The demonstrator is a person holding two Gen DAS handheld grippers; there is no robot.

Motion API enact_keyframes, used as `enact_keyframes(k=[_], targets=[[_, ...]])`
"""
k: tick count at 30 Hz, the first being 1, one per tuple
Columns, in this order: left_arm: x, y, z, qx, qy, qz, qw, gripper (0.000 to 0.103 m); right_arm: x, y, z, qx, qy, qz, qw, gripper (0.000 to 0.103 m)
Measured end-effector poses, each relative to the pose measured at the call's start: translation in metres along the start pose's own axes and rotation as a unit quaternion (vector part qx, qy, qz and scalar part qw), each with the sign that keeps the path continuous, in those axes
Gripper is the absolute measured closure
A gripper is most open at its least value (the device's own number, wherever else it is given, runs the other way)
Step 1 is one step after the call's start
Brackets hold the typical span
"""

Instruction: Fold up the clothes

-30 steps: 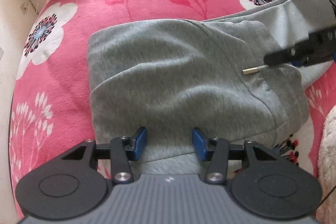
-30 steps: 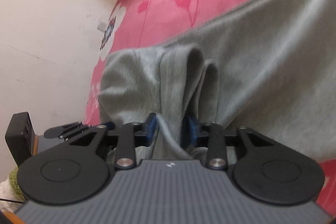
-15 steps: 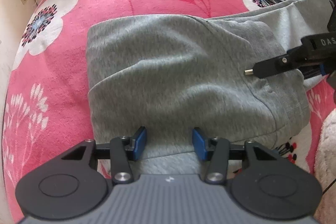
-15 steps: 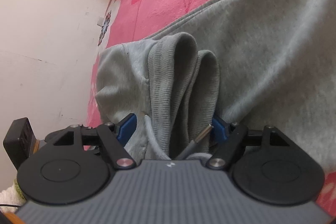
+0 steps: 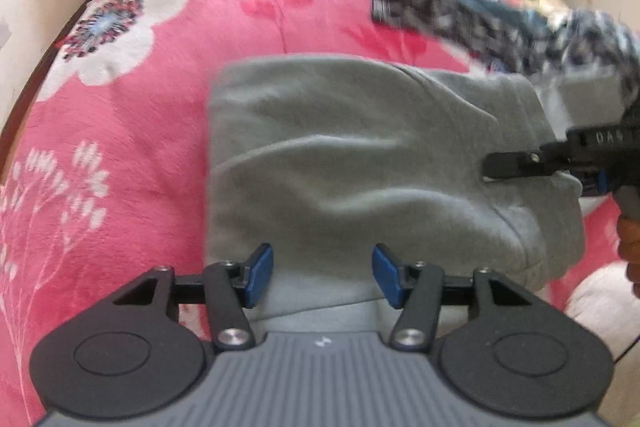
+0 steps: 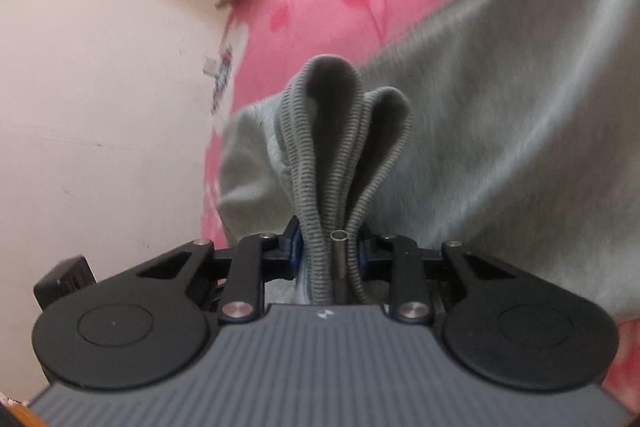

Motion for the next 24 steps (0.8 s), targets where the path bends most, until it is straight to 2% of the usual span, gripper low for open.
enact_keyframes(k=[3,6,10,14,19,24], targets=[[0.005,-0.013,0.018,-0.026,0.027,0.041,0.9984,0.04,0.007,-0.016,0.039,-0.031,0.024,0.038,0.999,0.08],[0.002,-0.026,0.014,-0.029,0.043,0.067,0.9964,0.039,0.003,-0.034,0.092,-0.058,0.077,0.081,0.992,0.081],[-0.021,-0.038,-0.017,-0.006,0.057,0.062,0.9964,0.039,-0.014,-0.057,0.171,-0.089,0.166,0.133,0.973,0.081],[-0.059,-0.045,-0.057,0.026,0.087,0.065,0.9937,0.039,-0.052,-0.078,0.235,-0.11,0.239,0.133,0.955,0.081],[-0.093,-0.052,-0.086,0.048,0.104,0.06,0.9916,0.039,-0.109,-0.097,0.279,-0.123,0.285,0.111,0.944,0.081],[-0.112,-0.058,-0.101,0.065,0.113,0.058,0.9897,0.038,-0.163,-0.103,0.284,-0.122,0.287,0.075,0.947,0.081]])
Point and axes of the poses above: each gripper's, at about its wrist camera, not at the fingertips, and z roughly against the way its jaws point, x to its left, y to its underside, the point moved 8 cm from there along -z, roughly the way its jaws point, and after that the axes turned 6 degrees about x, right-handed, at the moved point
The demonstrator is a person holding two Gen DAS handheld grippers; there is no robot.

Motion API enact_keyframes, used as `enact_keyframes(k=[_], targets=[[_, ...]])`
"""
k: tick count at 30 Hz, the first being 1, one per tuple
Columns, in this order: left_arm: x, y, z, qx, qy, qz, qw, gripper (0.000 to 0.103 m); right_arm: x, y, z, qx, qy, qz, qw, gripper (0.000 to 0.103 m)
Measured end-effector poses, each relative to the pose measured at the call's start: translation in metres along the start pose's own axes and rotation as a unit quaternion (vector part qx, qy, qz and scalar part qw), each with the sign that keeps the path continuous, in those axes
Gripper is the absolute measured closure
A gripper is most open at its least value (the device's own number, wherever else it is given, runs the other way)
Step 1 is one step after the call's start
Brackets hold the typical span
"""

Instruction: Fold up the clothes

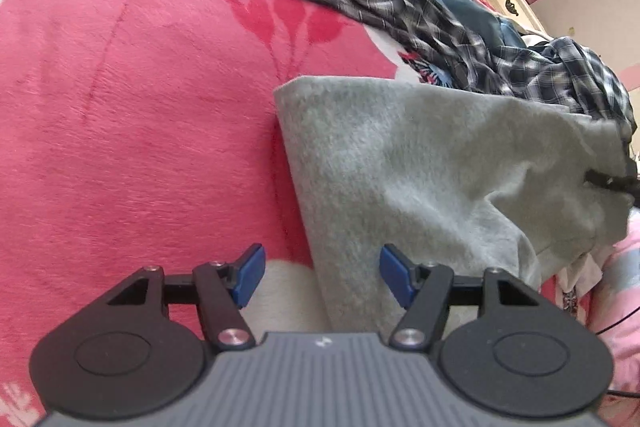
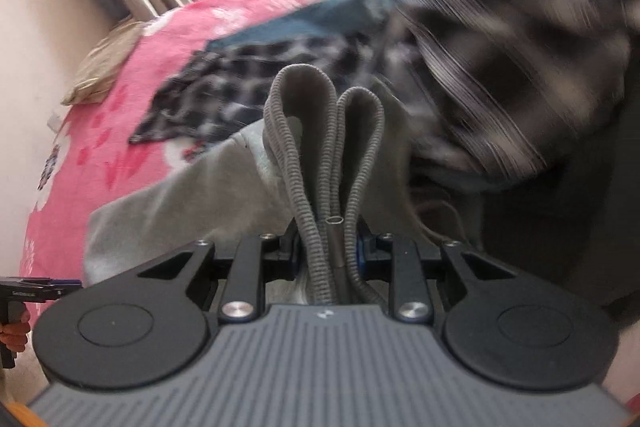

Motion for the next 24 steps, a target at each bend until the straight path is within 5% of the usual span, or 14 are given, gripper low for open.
enact_keyframes(k=[13,15,17,24], targets=[[-0.016,-0.016,-0.035,-0.007,0.046,0.031,0.9985,0.04,-0.032,0.013,-0.02,0.011,-0.022,-0.017,1.0,0.081],[-0.021,-0.014,-0.039,-0.011,0.037,0.03,0.9988,0.05,-0.034,0.013,-0.02,0.011,-0.024,-0.017,1.0,0.08],[-0.024,-0.013,-0.04,-0.023,0.021,0.036,0.9989,0.077,-0.035,0.014,-0.022,0.011,-0.023,-0.018,1.0,0.08],[-0.031,-0.016,-0.003,-0.103,0.018,0.077,0.9915,0.091,-0.031,0.015,-0.019,0.013,-0.007,-0.009,1.0,0.08]])
Point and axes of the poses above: each gripper's, at about its wrist camera, not at the fingertips, and z roughly against the way its jaws point, x to its left, y to its underside, the point moved 8 cm from there along -z, roughly the way its jaws point, and after that the axes turned 6 degrees about x, right-handed, at the moved point
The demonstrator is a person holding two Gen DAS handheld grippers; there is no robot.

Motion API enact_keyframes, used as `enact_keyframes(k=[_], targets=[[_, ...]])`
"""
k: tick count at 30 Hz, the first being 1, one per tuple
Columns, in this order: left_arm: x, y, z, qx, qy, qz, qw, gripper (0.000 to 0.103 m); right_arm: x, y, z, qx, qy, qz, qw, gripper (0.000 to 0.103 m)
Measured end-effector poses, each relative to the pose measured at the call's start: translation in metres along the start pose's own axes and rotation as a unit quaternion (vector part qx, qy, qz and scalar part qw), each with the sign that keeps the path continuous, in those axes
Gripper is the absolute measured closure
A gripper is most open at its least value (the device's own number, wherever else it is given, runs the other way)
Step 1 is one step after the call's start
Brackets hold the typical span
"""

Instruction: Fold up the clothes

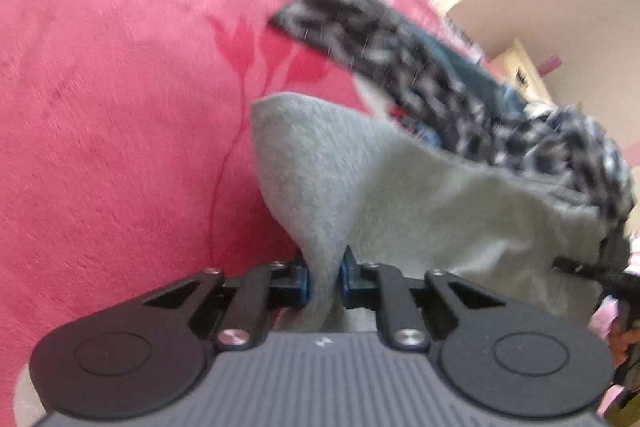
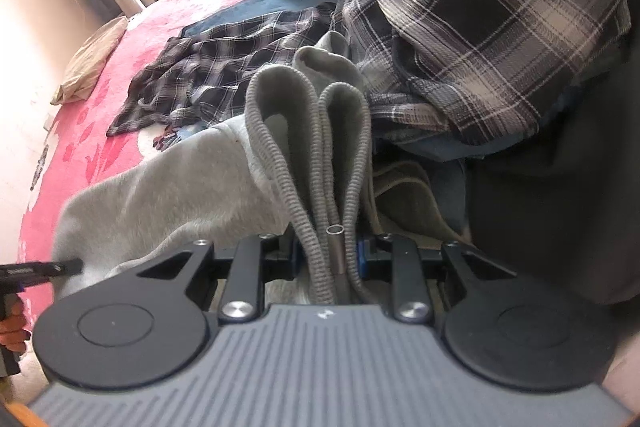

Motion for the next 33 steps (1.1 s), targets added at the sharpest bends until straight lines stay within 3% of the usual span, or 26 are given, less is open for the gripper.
enact_keyframes(k=[4,12,21,24,25,28,31,33], targets=[[0.023,-0.013,0.024,-0.012,0.014,0.02,0.9996,0.094,0.016,-0.004,0.0,0.009,0.009,0.003,1.0,0.08],[0.095,-0.042,0.077,-0.039,0.019,0.052,0.9977,0.094,0.089,-0.001,-0.026,0.035,-0.009,0.007,0.999,0.08],[0.209,-0.061,0.165,-0.084,-0.065,0.078,0.9913,0.094,0.213,0.029,-0.072,0.077,-0.116,0.006,0.99,0.08],[0.228,-0.062,0.161,-0.054,-0.088,0.067,0.9924,0.083,0.241,0.032,-0.095,0.085,-0.122,0.015,0.989,0.08],[0.23,-0.06,0.159,-0.047,-0.108,0.06,0.9913,0.074,0.246,0.032,-0.103,0.088,-0.116,0.018,0.989,0.08],[0.218,-0.057,0.158,-0.045,-0.102,0.034,0.9932,0.052,0.237,0.024,-0.098,0.095,-0.128,-0.001,0.987,0.08],[0.199,-0.053,0.152,-0.045,-0.088,0.004,0.9951,0.043,0.223,0.016,-0.075,0.082,-0.146,-0.01,0.986,0.08],[0.189,-0.052,0.137,-0.029,-0.095,-0.015,0.995,0.043,0.21,0.012,-0.066,0.075,-0.141,-0.014,0.987,0.08]])
Point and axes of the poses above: each gripper's, at about its wrist camera, not at the fingertips, and z roughly against the way its jaws point, x to its left, y to its underside, the point moved 8 cm from there along -z, roughly the way its jaws point, and after that the axes turned 6 degrees about x, right-handed, at the moved point
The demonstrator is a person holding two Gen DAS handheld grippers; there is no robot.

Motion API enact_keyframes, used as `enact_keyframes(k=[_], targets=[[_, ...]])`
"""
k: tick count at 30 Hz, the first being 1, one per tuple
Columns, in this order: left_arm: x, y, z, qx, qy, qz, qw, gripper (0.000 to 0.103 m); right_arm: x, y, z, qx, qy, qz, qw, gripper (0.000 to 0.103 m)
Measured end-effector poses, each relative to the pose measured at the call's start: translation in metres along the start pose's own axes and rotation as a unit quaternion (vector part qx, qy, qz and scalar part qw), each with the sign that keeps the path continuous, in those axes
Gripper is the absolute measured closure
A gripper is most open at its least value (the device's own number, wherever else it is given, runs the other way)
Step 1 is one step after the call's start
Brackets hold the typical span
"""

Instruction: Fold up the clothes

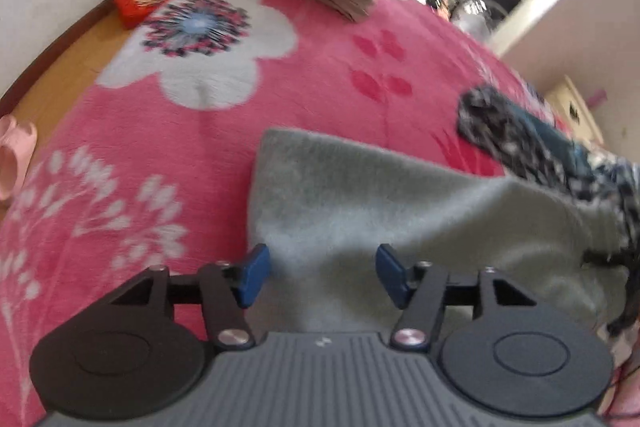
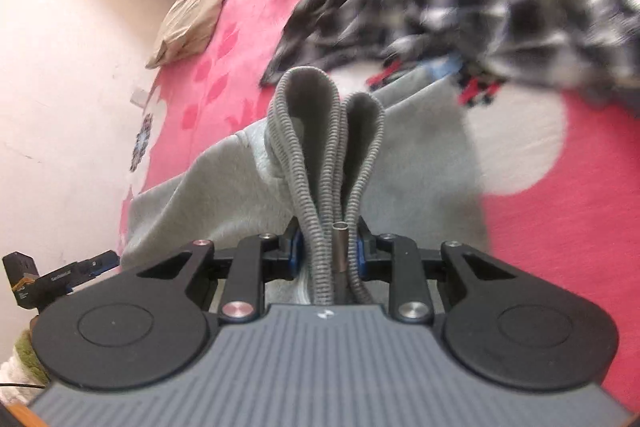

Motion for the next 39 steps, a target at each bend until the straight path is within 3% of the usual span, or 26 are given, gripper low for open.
enact_keyframes(k=[2,5,10,12,14,16,18,21,22,26,28,29,31,34,37,39], targets=[[-0.013,0.001,-0.012,0.012,-0.01,-0.021,0.9997,0.043,-0.015,-0.002,0.007,-0.004,0.009,-0.006,1.0,0.08],[-0.024,0.004,-0.02,0.012,-0.037,-0.05,0.998,0.043,-0.029,0.004,0.005,-0.001,-0.011,-0.029,1.0,0.08],[-0.022,-0.001,-0.026,0.014,-0.06,-0.054,0.9966,0.043,-0.039,0.007,-0.001,-0.003,-0.038,-0.043,0.998,0.08],[-0.019,-0.003,-0.028,0.016,-0.068,-0.054,0.9961,0.043,-0.05,0.007,-0.01,0.004,-0.041,-0.054,0.998,0.076],[-0.017,-0.004,-0.029,0.017,-0.076,-0.054,0.9955,0.044,-0.07,0.006,-0.021,0.016,-0.04,-0.077,0.996,0.061],[-0.018,-0.008,-0.02,0.003,-0.085,-0.062,0.9945,0.044,-0.088,0.004,-0.021,0.017,-0.065,-0.12,0.99,0.06],[-0.022,-0.012,-0.01,-0.017,-0.088,-0.075,0.9932,0.044,-0.091,-0.002,0.002,-0.015,-0.046,-0.127,0.991,0.055],[-0.038,-0.017,0.001,-0.043,-0.073,-0.108,0.9905,0.044,-0.071,-0.011,0.046,-0.102,0.002,-0.06,0.993,0.053],[-0.046,-0.018,-0.001,-0.043,-0.061,-0.123,0.9896,0.045,-0.06,-0.012,0.044,-0.104,-0.001,-0.036,0.994,0.054],[-0.069,-0.017,-0.035,-0.017,-0.055,-0.181,0.9818,0.045,-0.014,-0.019,0.019,-0.097,-0.008,0.057,0.994,0.063],[-0.063,-0.018,-0.058,-0.011,-0.093,-0.196,0.9762,0.046,-0.018,-0.023,-0.013,-0.084,0.018,0.068,0.994,0.072],[-0.055,-0.02,-0.069,-0.006,-0.104,-0.189,0.9764,0.046,-0.024,-0.026,-0.03,-0.08,0.037,0.069,0.994,0.084],[-0.044,-0.025,-0.073,-0.005,-0.08,-0.155,0.9847,0.045,-0.031,-0.03,-0.046,-0.08,0.056,0.058,0.993,0.095],[-0.038,-0.031,-0.061,-0.01,-0.06,-0.132,0.9894,0.046,-0.027,-0.034,-0.038,-0.088,0.067,0.028,0.993,0.094],[-0.033,-0.033,-0.039,-0.027,-0.06,-0.125,0.9899,0.045,0.016,-0.022,-0.004,-0.11,0.076,0.076,0.988,0.089],[-0.028,-0.032,-0.024,-0.037,-0.054,-0.115,0.9912,0.045,0.047,-0.003,0.006,-0.105,0.058,0.112,0.986,0.089]])
Point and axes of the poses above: each gripper's, at about its wrist camera, not at the fingertips, and z roughly against the way its jaws point, x to its left, y to its underside, the point moved 8 cm from there along -z, roughly the way its jaws point, and after that the axes turned 6 degrees about x, right-handed, at the moved point
